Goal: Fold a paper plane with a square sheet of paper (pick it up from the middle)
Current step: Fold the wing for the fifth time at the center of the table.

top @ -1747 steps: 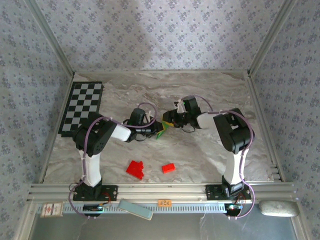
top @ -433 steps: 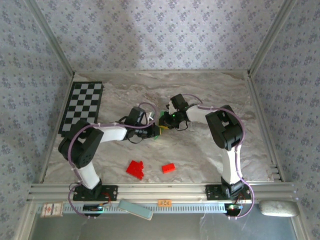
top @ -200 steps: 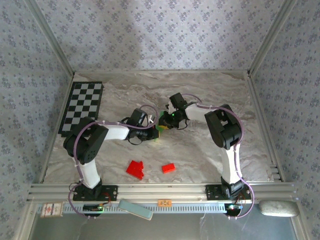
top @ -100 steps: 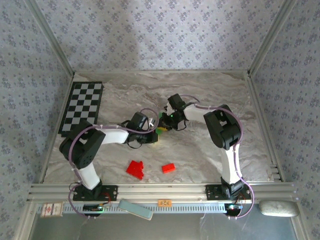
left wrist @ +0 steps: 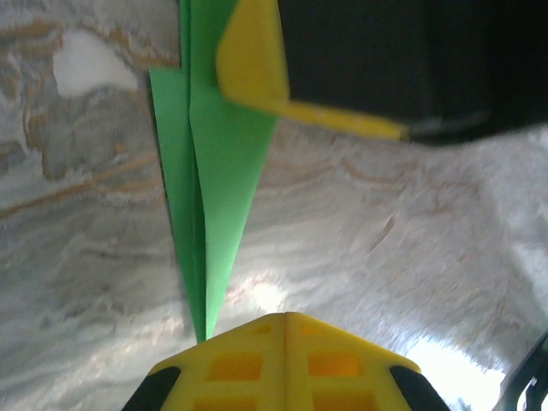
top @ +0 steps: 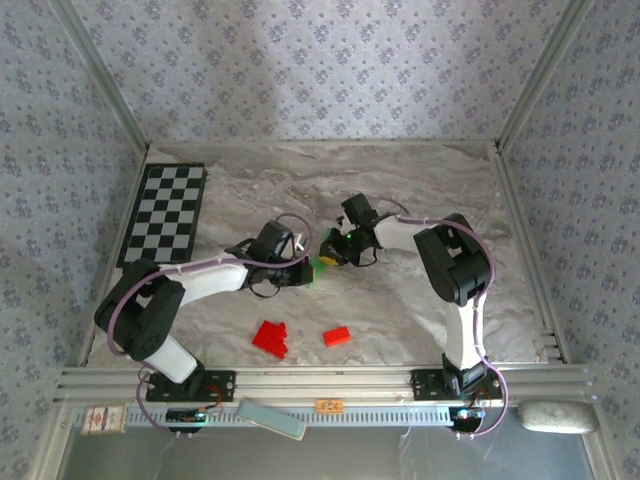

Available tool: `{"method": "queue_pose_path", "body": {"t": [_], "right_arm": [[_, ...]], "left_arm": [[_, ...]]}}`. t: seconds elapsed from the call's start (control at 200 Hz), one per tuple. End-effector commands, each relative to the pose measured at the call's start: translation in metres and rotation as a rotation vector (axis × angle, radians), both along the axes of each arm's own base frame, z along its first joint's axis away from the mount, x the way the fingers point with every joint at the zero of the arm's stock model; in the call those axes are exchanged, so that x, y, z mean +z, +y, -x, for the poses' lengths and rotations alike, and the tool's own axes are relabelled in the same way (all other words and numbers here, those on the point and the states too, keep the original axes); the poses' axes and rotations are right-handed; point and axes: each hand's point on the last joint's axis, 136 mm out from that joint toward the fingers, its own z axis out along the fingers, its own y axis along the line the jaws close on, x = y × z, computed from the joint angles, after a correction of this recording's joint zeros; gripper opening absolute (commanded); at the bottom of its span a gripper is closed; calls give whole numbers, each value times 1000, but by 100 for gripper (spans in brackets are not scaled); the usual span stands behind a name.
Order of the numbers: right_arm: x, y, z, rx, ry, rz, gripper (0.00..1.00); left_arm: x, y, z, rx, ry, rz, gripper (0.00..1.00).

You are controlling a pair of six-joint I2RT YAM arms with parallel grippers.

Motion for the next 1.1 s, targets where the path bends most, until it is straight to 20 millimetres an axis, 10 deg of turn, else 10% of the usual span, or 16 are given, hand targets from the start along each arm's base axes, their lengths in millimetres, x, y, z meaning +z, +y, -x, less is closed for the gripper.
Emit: {"method": "queue_pose_path", "body": {"t": [0.0,0.28,0.805,1.094], "right_arm": [[-32,-26,23,-111,135,122,16],[-23,-22,17,-119,120,92,16],[31,-11,-9,38,-139,1,18],[13,-14,1,143,-215,46,19]], "left_arm": [[9,-15,-24,61,-39,48,2],[-7,-31,-35,69,-1,60,1],[-63,0,-20,127,90,-109,0],[-71,9,-17,152,114,-159,0]]}}
